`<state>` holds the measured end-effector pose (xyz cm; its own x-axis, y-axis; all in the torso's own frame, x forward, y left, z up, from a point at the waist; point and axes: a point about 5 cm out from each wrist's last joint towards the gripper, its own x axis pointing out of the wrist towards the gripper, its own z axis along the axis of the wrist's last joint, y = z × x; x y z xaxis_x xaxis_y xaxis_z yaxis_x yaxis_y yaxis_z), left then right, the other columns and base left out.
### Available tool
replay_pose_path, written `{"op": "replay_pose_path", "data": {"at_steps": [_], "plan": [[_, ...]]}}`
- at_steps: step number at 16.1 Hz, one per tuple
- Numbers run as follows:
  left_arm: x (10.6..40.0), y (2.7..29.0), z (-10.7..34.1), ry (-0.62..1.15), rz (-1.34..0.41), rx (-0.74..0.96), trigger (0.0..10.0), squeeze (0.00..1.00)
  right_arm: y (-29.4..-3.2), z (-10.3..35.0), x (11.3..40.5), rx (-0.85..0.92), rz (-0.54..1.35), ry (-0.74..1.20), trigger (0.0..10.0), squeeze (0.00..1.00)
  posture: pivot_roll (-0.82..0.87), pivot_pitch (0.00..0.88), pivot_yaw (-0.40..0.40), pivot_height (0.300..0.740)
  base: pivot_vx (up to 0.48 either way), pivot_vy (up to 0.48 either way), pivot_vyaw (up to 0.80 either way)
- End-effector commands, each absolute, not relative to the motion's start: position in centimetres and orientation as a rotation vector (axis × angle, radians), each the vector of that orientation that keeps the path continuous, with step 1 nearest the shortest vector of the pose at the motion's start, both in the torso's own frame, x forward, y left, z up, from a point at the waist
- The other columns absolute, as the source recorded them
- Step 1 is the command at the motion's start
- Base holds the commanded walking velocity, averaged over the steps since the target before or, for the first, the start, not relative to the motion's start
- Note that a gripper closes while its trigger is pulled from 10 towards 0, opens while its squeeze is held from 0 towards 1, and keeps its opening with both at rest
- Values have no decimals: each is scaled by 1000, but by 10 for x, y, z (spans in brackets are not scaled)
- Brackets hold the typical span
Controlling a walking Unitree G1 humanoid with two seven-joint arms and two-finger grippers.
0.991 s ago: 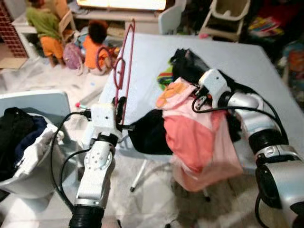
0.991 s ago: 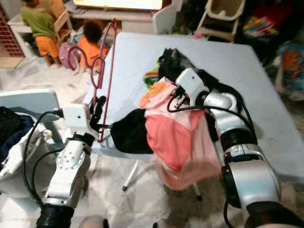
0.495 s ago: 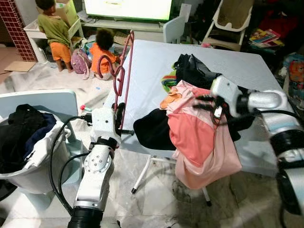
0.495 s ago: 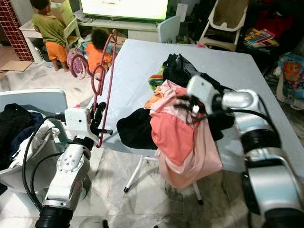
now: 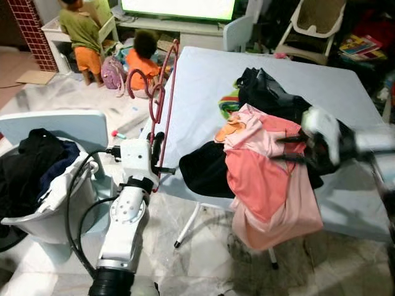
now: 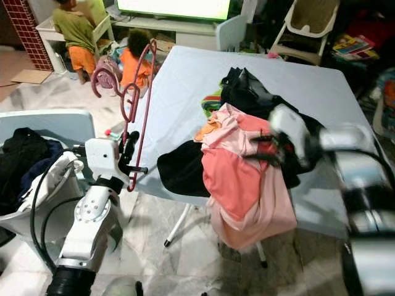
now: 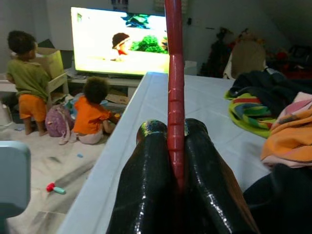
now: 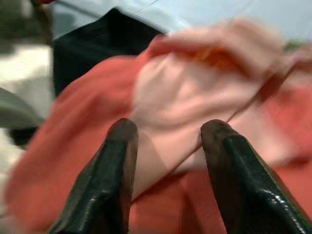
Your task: Hang hanger
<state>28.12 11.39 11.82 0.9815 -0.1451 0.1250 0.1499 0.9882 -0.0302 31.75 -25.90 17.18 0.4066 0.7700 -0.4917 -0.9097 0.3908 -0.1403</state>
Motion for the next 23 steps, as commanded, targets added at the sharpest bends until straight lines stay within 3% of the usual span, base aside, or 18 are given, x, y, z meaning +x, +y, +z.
{"op": "replay_pose_path", "data": {"at_steps": [1,3,7,12,15,16,18,20,21,23], "plan": [[281,111,116,-104,-164,-34,10000,0,-264,184,316,-402,1097,342,10000,1000,23,0,-44,740,0,0,0],[281,110,115,-100,-179,-33,10000,0,-271,188,306,-266,1089,318,10000,1000,14,0,-31,740,0,0,0],[281,111,115,-96,-182,-30,10000,0,-270,158,267,-171,1184,470,10000,1000,13,0,-28,740,0,0,0],[281,110,114,-91,-193,-30,10000,0,-230,122,252,-9,1221,502,10000,1000,24,0,-21,740,0,0,0],[281,109,114,-88,-193,-31,10000,0,-212,98,278,28,1042,523,10000,1000,34,0,-32,740,0,0,0],[280,109,114,-86,-191,-33,10000,0,-207,92,289,18,960,537,10000,945,36,0,-35,740,0,0,0],[279,107,113,-83,-189,-37,10000,0,-203,82,310,-91,769,579,10000,910,41,0,-46,740,0,0,0],[280,107,113,-87,-180,-42,10000,0,-195,93,347,-240,511,519,10000,784,43,0,-58,740,0,0,0],[281,107,114,-88,-176,-43,10000,0,-193,99,355,-255,467,486,10000,588,44,0,-62,740,0,0,0],[281,107,113,-87,-171,-46,10000,0,-188,127,379,-295,323,355,10000,576,46,0,-70,740,0,0,0]]}}
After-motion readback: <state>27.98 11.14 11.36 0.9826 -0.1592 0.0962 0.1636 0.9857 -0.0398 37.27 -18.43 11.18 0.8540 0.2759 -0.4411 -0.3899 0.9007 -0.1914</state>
